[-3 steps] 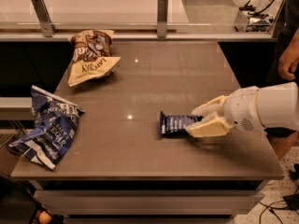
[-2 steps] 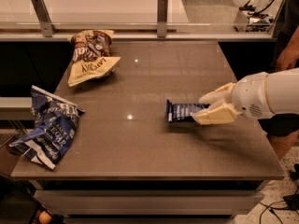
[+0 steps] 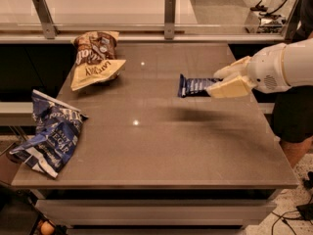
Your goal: Move rxbar blueberry near brown chip bag
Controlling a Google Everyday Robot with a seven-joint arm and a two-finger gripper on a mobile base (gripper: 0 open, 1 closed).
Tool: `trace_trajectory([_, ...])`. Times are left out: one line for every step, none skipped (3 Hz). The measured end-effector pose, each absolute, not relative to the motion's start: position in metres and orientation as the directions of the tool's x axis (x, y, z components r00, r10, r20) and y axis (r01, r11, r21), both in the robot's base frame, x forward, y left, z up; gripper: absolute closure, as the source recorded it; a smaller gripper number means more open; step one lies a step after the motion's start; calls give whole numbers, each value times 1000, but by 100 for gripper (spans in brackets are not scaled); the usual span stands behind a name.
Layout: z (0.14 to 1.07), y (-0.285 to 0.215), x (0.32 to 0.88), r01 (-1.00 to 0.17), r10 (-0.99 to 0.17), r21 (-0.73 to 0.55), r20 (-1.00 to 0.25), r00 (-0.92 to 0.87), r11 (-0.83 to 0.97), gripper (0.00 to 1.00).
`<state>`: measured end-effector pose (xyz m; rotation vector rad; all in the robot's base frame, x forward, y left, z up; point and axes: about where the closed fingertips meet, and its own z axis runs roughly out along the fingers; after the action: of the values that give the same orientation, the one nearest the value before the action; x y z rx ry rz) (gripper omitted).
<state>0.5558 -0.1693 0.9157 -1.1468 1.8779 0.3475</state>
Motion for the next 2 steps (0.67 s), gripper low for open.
trace_trajectory([938, -165, 589, -797, -557, -209, -810, -184, 567, 100])
trace_trajectory([956, -151, 620, -770, -547, -222, -815, -191, 599, 100])
